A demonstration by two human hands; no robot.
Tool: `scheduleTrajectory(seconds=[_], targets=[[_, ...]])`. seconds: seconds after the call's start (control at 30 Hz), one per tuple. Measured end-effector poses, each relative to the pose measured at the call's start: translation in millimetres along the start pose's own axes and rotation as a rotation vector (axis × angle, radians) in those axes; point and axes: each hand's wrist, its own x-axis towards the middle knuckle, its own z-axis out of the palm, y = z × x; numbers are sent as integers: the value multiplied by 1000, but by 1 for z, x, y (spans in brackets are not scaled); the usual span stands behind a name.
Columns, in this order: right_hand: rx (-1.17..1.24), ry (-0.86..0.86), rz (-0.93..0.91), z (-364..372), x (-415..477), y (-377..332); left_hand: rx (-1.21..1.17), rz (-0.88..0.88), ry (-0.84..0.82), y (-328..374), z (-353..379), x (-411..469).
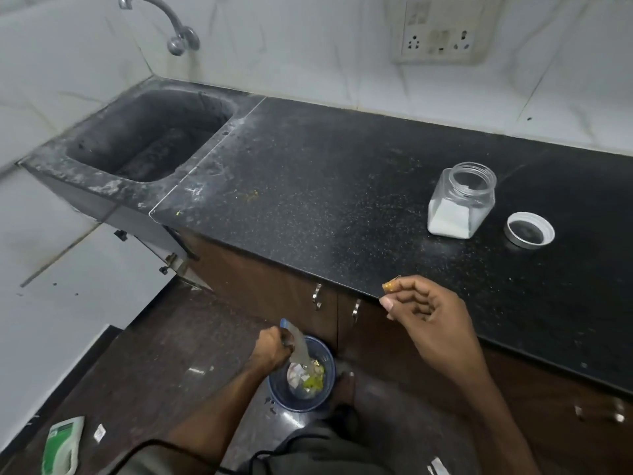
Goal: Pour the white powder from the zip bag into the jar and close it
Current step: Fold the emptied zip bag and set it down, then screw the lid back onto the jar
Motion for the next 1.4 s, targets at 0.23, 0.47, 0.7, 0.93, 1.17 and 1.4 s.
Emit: scheduleTrajectory(seconds=[0.23,0.47,0.7,0.93,1.17,1.4], targets=[[-3,66,3,-15,-18,0,82,11,-147,3,4,9],[30,158,20,-38,-21,12,-300,113,15,4,8,11],[3,182,-9,-49,14,5,-748,542,565,111,-59,-3],[-22,252,-48,-68,85,-10,-806,857,487,266,-100,-6],[-165,436,15,-110,140,6,-273,1033,152,373,-48,24],[-270,623,235,-142,151,54,-437,1003,125,403,-16,57]])
